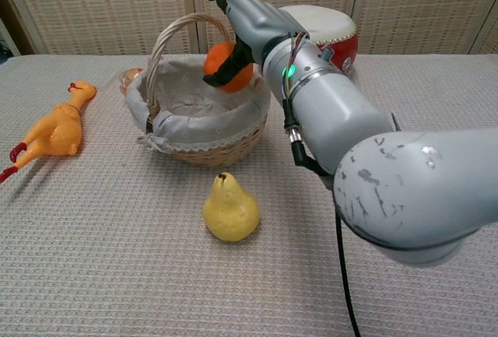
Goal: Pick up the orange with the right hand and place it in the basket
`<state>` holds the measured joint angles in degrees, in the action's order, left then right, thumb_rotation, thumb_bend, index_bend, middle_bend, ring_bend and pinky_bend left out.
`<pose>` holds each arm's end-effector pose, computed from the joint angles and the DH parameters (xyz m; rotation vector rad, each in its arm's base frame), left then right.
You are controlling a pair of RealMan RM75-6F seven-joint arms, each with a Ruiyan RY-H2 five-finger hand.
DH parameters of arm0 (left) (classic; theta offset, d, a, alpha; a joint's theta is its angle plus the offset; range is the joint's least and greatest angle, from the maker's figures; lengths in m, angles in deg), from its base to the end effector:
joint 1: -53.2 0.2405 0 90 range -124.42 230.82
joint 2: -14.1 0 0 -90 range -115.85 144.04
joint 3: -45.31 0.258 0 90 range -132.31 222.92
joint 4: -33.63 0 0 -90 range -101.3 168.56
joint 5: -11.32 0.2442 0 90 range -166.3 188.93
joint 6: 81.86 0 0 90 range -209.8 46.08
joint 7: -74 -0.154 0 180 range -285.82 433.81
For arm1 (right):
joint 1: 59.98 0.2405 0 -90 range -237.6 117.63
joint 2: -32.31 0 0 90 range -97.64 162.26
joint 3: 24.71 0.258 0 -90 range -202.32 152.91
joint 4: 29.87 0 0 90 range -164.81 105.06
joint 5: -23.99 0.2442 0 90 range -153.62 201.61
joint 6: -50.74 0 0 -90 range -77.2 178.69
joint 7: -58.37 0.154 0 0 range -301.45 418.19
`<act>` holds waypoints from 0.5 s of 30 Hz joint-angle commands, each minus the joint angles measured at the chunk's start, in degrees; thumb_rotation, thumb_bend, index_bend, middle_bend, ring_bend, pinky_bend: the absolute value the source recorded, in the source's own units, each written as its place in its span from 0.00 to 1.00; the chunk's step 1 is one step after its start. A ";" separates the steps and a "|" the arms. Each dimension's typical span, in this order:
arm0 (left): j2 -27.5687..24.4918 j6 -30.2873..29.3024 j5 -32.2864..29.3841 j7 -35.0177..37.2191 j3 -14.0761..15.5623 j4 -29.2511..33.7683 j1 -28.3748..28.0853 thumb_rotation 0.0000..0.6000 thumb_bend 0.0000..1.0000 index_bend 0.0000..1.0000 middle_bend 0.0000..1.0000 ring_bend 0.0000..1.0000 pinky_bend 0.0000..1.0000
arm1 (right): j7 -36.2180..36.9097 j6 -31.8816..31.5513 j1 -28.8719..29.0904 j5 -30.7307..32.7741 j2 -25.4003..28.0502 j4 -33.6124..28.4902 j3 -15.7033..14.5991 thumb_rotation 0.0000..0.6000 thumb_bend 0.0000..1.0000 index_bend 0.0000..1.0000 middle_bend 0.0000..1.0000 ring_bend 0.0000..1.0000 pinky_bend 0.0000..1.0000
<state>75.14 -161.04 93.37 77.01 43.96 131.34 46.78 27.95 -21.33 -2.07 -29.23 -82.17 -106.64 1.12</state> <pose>-0.3229 0.1935 0.1216 -1.3816 -1.0841 -0.8811 0.0296 -0.3680 -0.0990 1.5497 -1.0116 1.3030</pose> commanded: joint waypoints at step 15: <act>-0.05 0.09 -0.19 -0.73 -0.04 0.00 -0.03 1.00 0.34 0.00 0.00 0.00 0.10 | -2.95 -5.24 -12.50 -4.89 18.00 -25.02 -7.58 1.00 0.06 0.00 0.00 0.00 0.01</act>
<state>75.09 -160.95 93.19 76.27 43.91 131.34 46.75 25.68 -24.25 -9.67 -31.45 -70.95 -123.77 -2.47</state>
